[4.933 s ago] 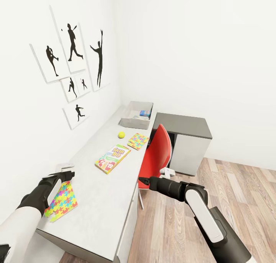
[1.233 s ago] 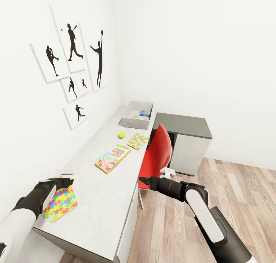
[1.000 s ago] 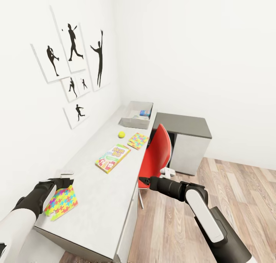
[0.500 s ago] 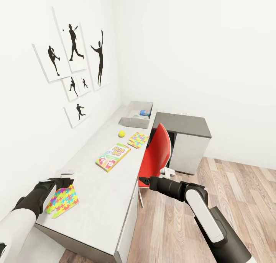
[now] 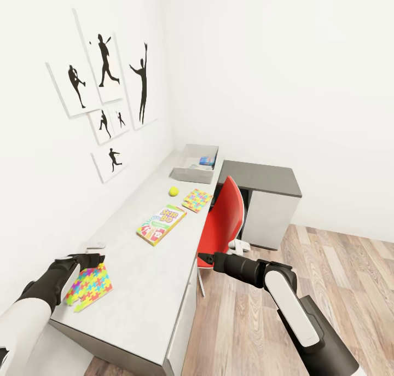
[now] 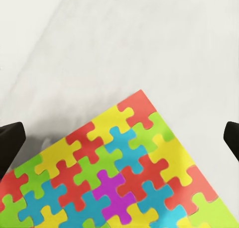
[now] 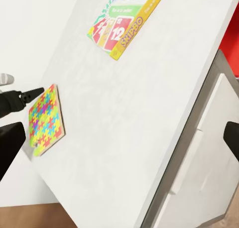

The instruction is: Put all the toys in the child's room - the three board games (two on the bed and one on the table), the two jigsaw puzzles on the table, and the tennis ball on the table - inside the toy box on the table in the child's room.

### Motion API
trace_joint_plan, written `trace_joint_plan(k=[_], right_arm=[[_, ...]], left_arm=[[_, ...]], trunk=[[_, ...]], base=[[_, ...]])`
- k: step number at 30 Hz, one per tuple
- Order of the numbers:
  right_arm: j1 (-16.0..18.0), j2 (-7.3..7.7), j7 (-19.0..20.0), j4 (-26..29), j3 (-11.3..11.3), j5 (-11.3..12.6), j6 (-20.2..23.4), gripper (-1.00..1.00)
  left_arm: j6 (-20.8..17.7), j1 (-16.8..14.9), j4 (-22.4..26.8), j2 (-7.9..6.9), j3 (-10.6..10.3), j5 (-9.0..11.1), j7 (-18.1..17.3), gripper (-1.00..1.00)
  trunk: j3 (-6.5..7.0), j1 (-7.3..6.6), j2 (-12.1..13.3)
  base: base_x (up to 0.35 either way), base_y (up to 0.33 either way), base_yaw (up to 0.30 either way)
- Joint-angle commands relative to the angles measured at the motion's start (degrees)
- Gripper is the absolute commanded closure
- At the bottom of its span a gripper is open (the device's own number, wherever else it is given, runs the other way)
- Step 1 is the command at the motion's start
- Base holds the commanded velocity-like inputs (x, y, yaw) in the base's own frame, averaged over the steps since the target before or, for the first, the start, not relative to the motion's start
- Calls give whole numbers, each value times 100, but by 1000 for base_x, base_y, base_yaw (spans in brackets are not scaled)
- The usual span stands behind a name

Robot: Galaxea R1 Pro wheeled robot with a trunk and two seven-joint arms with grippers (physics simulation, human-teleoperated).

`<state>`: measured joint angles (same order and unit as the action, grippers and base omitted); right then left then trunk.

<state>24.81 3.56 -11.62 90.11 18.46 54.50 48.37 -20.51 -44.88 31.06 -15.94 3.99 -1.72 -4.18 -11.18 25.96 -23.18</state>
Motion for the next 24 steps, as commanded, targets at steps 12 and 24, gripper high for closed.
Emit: trace_joint_plan(k=[12, 24], right_arm=[[7, 4, -60, 7, 10, 60, 6, -100], [7, 4, -60, 7, 12, 60, 6, -100]], left_arm=[[-34, -3, 57, -5, 49, -13, -39, -100], [-32, -3, 75, -6, 50, -18, -39, -100]], trunk=[[-66, 70, -134], [-246, 289, -535]], base=[[0, 0, 0], [0, 0, 0]])
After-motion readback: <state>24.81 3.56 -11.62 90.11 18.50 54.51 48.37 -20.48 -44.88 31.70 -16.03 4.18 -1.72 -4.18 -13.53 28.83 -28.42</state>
